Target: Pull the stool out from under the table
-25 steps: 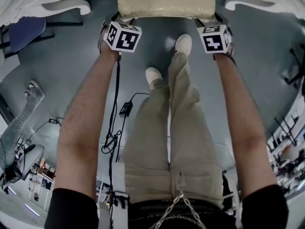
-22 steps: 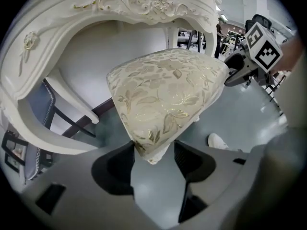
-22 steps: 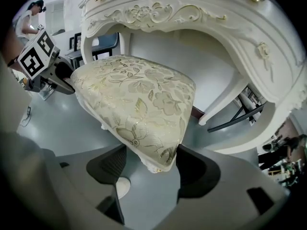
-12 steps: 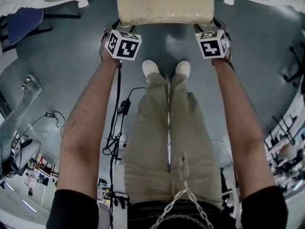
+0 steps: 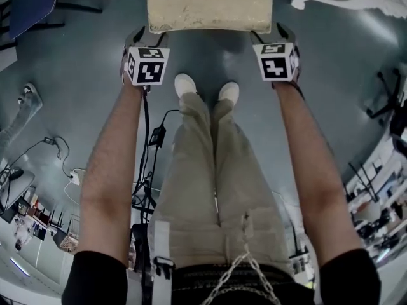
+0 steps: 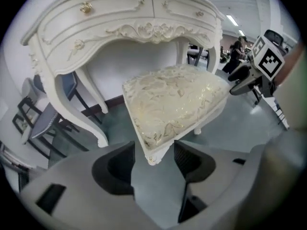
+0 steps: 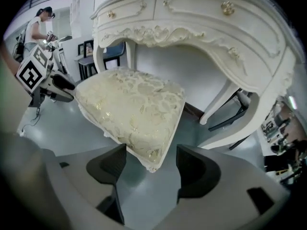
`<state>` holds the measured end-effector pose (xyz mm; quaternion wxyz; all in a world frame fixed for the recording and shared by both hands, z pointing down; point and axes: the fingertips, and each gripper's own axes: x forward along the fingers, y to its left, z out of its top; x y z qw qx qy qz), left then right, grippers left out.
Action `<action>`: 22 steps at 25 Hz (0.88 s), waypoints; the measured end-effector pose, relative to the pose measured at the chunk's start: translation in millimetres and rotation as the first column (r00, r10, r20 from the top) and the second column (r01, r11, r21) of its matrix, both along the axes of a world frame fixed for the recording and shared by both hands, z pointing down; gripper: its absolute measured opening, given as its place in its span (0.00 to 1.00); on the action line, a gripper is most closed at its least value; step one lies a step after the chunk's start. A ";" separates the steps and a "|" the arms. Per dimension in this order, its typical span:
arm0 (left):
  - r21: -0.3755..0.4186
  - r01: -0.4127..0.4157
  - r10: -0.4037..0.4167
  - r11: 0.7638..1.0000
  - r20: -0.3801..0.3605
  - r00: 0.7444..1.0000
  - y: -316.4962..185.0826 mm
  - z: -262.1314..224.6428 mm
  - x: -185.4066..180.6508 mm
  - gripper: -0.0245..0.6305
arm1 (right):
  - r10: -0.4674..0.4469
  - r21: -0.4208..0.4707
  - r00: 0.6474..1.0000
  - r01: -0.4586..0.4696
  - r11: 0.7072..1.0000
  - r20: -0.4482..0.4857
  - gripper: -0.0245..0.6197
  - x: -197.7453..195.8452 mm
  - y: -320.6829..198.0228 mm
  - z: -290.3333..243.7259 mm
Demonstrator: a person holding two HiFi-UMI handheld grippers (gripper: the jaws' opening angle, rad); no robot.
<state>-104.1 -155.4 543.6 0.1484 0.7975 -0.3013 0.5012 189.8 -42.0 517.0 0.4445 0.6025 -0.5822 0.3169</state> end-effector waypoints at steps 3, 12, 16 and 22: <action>0.093 0.080 -0.071 0.992 -0.091 0.993 10.2 -39.8 -0.4 0.36 | 0.005 0.112 1.000 -0.004 0.994 -0.009 0.48 -7.5 3.8 -40.4; 0.220 0.318 -0.201 0.922 -0.428 0.881 45.4 -223.7 13.2 0.04 | -0.018 0.461 0.995 -0.030 0.887 0.099 0.04 -31.4 7.8 -186.8; 0.291 0.340 -0.156 0.894 -0.510 0.846 48.4 -299.0 17.0 0.04 | -0.082 0.586 0.990 0.001 0.810 0.112 0.04 -42.1 5.0 -250.5; 0.369 0.246 -0.042 0.896 -0.483 0.875 53.8 -361.1 30.6 0.04 | -0.133 0.637 0.987 0.044 0.769 0.092 0.04 -52.3 7.8 -291.1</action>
